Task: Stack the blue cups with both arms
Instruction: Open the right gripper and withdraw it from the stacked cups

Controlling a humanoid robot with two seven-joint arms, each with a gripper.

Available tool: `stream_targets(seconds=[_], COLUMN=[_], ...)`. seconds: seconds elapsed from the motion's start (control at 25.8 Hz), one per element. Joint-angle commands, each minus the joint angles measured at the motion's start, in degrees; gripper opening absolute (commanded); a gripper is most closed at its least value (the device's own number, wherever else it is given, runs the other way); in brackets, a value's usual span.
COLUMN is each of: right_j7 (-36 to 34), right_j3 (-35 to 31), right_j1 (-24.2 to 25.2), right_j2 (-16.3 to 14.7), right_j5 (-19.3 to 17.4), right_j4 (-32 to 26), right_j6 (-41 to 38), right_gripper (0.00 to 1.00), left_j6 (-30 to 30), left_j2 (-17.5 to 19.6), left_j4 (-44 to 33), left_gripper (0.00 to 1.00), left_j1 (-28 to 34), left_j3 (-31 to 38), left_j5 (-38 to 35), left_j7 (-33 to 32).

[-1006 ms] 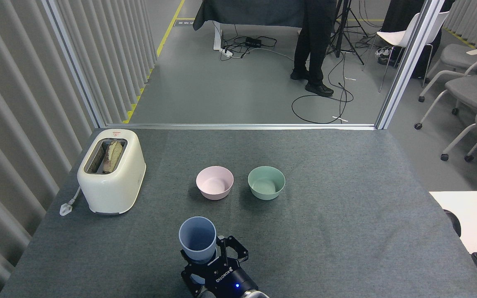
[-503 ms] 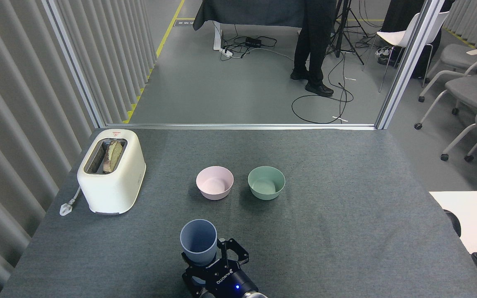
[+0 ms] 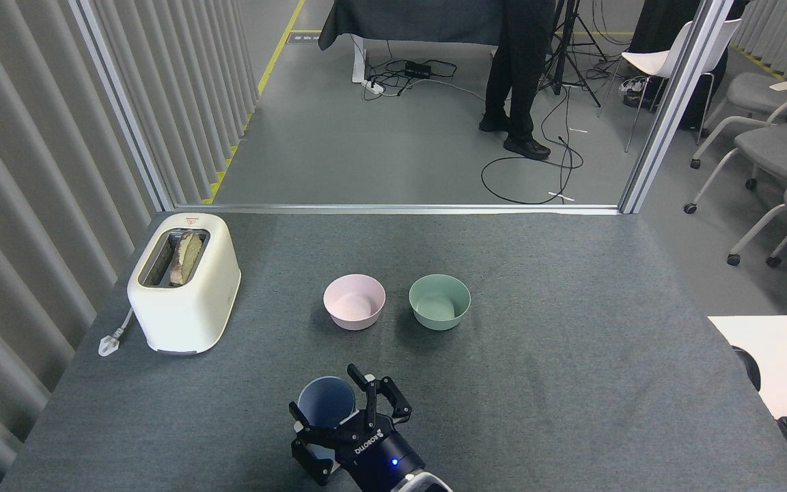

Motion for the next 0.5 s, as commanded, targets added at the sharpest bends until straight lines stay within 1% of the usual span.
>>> stream_targets(seconds=[0.0, 0.08, 0.19, 0.27, 0.31, 0.39, 0.43, 0.46], right_j7=[-3.3, -3.9, -4.3, -4.2, -4.2, -4.8, -5.9, -8.5], right_j3=[-0.5, -0.8, -7.2, -10.9, -11.9, -13.0, -13.6, -14.6], right_j1=[-0.1, -0.1, 1.0, 3.8, 5.9, 10.7, 13.2, 15.6], right_j2=[0.0, -0.2, -0.9, -1.9, -3.4, -7.4, -9.0, -9.9], right_j5=[-0.7, -0.8, -1.7, -2.2, -2.2, -2.4, -2.8, -3.6], right_j4=[-5.1, -7.1, -7.5, -7.4, -7.4, -7.4, -7.4, -7.5], right_j6=[-0.3, 0.0, 0.0, -0.3, -0.3, -0.3, -0.1, 0.0], right_gripper=[1.00, 1.00, 1.00, 1.00, 1.00, 1.00, 1.00, 1.00], left_j6=[-0.1, 0.0, -0.1, -0.2, -0.2, -0.3, -0.4, -0.8], left_j2=[0.0, 0.0, 0.0, 0.0, 0.0, 0.0, 0.0, 0.0], left_j4=[0.0, 0.0, -0.1, -0.2, -0.3, -0.7, -0.8, -0.8], left_gripper=[1.00, 1.00, 1.00, 1.00, 1.00, 1.00, 1.00, 1.00], left_j1=[0.2, 0.2, 0.5, 0.5, 0.4, 0.3, 0.2, 0.1], left_j3=[0.3, 0.4, 0.9, 1.0, 1.0, 1.0, 1.0, 1.0], left_j5=[0.0, 0.0, 0.0, 0.0, 0.0, -0.1, -0.1, -0.1], left_j7=[0.0, 0.0, 0.0, 0.0, 0.0, 0.0, 0.0, 0.0])
